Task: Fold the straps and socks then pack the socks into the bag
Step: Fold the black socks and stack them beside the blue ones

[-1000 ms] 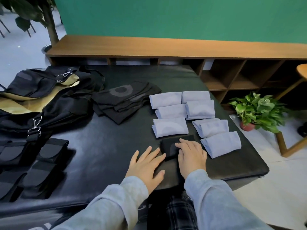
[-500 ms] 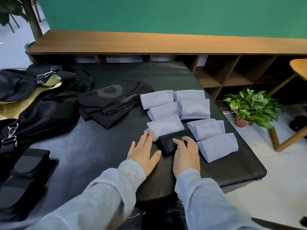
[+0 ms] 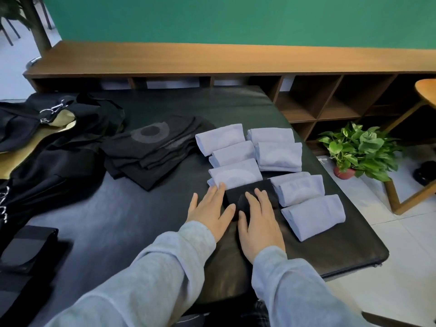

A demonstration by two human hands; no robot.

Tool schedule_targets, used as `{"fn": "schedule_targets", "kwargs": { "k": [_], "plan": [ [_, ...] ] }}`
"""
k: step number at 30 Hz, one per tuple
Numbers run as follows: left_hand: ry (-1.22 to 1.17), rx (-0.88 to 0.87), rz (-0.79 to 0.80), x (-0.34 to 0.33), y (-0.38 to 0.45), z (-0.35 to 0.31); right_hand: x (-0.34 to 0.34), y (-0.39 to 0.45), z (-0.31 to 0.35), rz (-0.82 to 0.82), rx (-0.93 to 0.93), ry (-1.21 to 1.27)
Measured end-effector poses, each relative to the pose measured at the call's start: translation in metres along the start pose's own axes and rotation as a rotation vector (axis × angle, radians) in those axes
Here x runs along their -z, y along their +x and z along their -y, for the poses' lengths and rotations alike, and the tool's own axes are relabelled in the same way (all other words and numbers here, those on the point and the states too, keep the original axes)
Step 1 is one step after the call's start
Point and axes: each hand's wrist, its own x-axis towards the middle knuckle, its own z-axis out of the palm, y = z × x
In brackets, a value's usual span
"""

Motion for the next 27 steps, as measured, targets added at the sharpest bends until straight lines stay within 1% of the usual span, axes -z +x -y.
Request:
{"fn": "schedule_targets", "kwargs": {
  "k": [2,5,9,11,14,15,16,19,22,25,27],
  "plan": [
    [0.013,-0.004,0.009,0.002,0.003,0.000,-0.002,0.001,-0.002,-0.090,-0.014,0.025],
    [-0.010,-0.012,-0.010,0.005,0.007,0.000,-0.011,0.002,-0.007,-0.206,0.042,-0.043],
    [-0.083,-0.051,-0.179,0.015,0.008,0.011,-0.013,0.002,-0.009,-0.263,0.049,-0.014],
    [-0.075,-0.059,-0.254,0.023,0.010,0.022,-0.012,0.000,-0.008,-0.306,0.116,-0.017],
    [-0.012,-0.031,-0.332,0.035,0.014,0.042,-0.010,-0.005,-0.003,-0.272,0.307,-0.022],
    [0.019,-0.007,-0.358,0.039,0.015,0.049,-0.009,-0.005,-0.002,-0.250,0.339,-0.030],
    [0.056,0.021,-0.385,0.043,0.017,0.056,-0.010,-0.004,-0.002,-0.230,0.344,-0.043],
    [0.157,0.114,-0.449,0.053,0.022,0.077,-0.014,0.000,-0.002,-0.179,0.285,-0.077],
    [0.227,0.220,-0.460,0.058,0.025,0.094,-0.018,0.003,-0.004,-0.142,0.248,-0.092],
    [0.218,0.317,-0.471,0.060,0.024,0.107,-0.018,0.003,-0.006,-0.147,0.238,-0.061],
    [0.214,0.319,-0.469,0.062,0.023,0.113,-0.018,0.003,-0.006,-0.149,0.234,-0.051]
  ]
}}
